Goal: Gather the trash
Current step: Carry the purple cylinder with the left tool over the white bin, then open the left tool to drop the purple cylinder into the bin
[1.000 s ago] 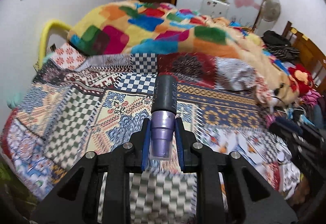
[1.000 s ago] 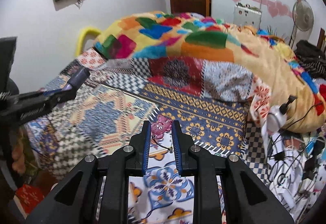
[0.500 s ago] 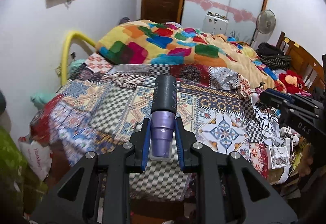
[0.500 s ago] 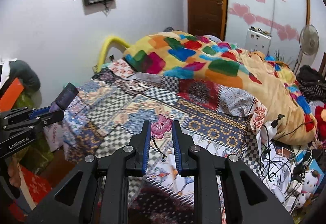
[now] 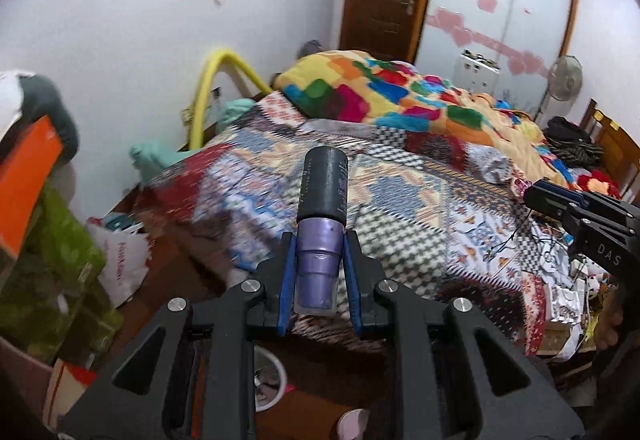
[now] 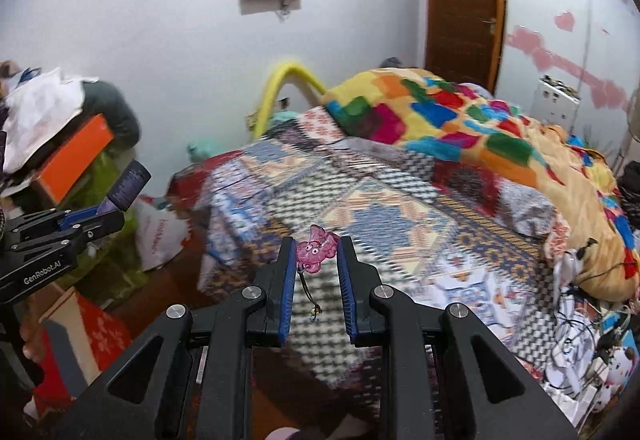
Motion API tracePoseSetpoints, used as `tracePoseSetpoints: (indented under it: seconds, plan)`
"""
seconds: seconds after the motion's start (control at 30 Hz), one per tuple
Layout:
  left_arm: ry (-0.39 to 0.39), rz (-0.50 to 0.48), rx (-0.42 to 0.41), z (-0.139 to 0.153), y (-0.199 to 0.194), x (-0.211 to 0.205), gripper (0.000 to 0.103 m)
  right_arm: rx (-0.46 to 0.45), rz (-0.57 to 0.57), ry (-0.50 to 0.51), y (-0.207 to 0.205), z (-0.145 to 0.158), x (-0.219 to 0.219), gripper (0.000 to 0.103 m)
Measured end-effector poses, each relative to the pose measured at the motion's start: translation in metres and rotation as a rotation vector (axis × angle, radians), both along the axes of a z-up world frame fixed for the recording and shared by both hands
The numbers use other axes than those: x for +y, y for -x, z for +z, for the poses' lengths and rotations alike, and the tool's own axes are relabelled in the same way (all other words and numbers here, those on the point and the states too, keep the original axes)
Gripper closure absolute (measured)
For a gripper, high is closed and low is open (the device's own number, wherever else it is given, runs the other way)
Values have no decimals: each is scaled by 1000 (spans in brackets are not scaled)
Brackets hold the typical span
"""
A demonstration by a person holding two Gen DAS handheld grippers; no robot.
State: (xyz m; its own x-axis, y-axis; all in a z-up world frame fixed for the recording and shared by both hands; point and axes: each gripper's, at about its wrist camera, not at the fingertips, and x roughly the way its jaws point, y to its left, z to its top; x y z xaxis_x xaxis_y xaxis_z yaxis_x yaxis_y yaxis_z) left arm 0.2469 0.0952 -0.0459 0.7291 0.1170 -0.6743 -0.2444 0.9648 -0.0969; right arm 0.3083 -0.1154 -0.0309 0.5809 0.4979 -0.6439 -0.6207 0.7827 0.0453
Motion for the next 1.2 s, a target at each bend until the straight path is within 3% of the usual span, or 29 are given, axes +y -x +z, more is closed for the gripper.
tracePoseSetpoints:
  seconds: [0.4,0.83,1.2]
  plan:
    - [61,148,87,-54,71,71,81,102,178,26,53,-38,90,84]
    - [112,169,275,-148,89,115,81,249,320,191,83,-119,170,84]
    - [218,197,422,-223,96,126,81,416,388,307,80,-193,217,84]
